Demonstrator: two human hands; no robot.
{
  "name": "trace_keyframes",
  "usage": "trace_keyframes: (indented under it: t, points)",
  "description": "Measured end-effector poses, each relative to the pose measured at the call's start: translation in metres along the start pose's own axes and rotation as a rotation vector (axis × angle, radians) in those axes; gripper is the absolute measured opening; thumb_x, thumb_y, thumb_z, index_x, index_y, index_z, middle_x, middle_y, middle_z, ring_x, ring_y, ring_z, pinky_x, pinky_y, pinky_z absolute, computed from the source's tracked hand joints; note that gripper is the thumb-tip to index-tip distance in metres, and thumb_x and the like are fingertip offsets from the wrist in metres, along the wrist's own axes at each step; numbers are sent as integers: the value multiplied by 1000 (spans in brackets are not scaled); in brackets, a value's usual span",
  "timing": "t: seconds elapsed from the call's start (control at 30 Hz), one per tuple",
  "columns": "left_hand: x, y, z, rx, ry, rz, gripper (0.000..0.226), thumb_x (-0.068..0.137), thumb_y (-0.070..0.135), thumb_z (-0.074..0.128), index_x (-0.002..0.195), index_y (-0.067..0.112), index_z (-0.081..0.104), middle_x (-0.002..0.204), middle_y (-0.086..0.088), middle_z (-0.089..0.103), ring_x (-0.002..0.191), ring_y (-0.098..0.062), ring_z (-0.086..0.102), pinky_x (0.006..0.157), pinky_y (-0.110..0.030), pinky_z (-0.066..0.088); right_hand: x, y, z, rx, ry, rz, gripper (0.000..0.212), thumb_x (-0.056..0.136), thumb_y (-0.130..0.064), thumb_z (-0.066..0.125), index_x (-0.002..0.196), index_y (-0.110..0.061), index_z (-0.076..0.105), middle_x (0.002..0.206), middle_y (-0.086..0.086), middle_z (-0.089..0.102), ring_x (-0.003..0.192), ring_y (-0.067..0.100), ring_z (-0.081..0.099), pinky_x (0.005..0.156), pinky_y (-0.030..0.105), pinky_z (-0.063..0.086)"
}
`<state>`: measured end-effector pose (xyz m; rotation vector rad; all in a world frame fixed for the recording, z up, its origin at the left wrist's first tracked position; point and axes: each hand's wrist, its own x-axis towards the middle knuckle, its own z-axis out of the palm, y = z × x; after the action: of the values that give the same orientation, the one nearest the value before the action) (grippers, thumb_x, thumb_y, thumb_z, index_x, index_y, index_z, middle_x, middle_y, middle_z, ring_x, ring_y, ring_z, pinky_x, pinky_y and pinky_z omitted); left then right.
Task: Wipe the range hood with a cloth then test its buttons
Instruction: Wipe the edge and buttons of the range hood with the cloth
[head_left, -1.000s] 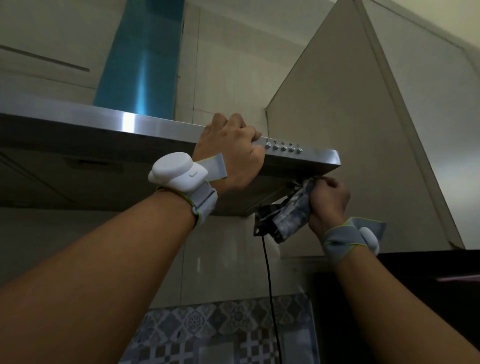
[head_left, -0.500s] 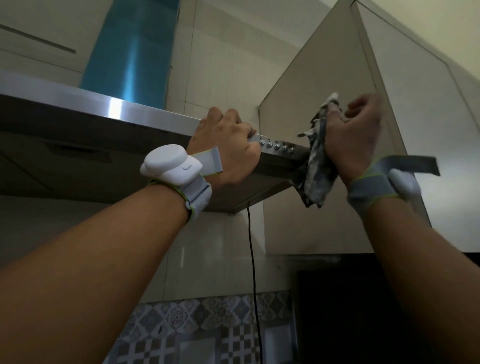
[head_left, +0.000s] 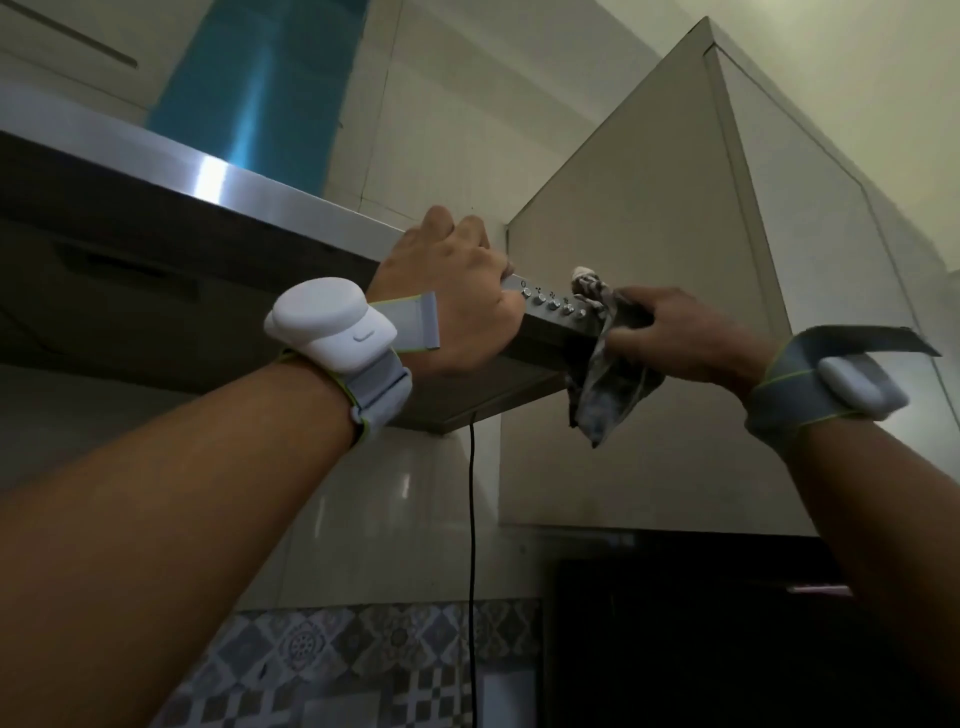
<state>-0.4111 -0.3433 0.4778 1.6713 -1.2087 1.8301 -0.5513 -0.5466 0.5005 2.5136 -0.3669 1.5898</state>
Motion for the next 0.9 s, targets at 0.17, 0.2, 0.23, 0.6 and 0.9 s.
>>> trace_keyframes:
  t: [0.17,0.2,0.23,0.6,0.9]
  points:
    - [0,-2,1,-5,6,22,67,79,43,19,125,18,60,122,-7,52,114,-25,39,93,-38,33,1,2,-14,-215,-151,-106,90,72,-41,79,148,-35,31,138,-1,53,120,23,52,104,45,44]
    - [0,-2,1,-7,13,25,67,79,42,19,125,18,60,121,-8,52,114,-25,39,92,-38,33,3,2,-13,-239,-139,-116,90,69,-45,81,146,-35,35,134,-2,56,118,23,54,102,45,45]
    - [0,-2,1,-7,24,25,66,79,42,19,124,17,61,121,-8,52,113,-25,39,92,-38,34,4,1,-12,-263,-124,-117,85,66,-47,82,141,-33,43,128,-2,60,113,22,57,98,44,47]
    - [2,-5,15,-48,109,-18,53,77,39,26,108,18,64,109,-1,50,109,-23,42,81,-30,26,-12,-23,22,-344,296,-169,32,79,-48,72,89,-18,69,80,7,64,70,25,57,63,38,49]
    - [6,-10,19,-87,135,-4,48,77,41,26,100,23,65,104,3,48,107,-21,40,78,-28,20,-20,-42,38,-294,447,-131,37,82,-49,67,80,-12,69,72,8,52,64,24,46,60,31,31]
